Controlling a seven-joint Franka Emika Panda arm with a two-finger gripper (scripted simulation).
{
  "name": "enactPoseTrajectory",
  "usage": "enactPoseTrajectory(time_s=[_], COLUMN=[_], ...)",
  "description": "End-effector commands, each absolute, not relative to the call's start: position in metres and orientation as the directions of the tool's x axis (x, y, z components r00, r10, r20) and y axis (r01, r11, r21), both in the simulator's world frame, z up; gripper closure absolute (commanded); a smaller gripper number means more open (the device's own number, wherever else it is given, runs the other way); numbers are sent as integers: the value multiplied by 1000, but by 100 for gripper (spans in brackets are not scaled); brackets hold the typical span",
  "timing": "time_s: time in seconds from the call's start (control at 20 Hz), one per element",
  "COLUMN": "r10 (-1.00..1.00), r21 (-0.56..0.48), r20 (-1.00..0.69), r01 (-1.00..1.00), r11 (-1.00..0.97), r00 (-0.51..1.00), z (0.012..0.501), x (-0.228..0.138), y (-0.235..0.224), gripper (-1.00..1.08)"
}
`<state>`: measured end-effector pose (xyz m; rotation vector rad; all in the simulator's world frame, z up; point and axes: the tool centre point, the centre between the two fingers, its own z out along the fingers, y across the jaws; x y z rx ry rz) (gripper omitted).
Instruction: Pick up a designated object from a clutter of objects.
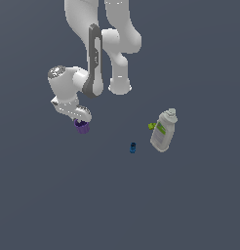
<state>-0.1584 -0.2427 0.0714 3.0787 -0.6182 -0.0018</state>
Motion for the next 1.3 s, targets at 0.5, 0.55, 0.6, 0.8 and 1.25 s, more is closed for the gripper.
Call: enactPoseTrajectory(time_s=[0.5,0.55,0.6,0.8,1.25], r10=[-387,-387,-387,-388,-388], r21=[4,5,5,7,9], r20=[0,0,1,1,1], r01=[-387,-387,-387,-388,-388], r11=[-922,-922,-922,-922,-922], r00=[922,922,922,922,922], z=[120,127,134,166,246], x=[-136,-133,-130,-116,-80], y=[-215,-211,-207,-188,-142], gripper=[108,108,108,108,108])
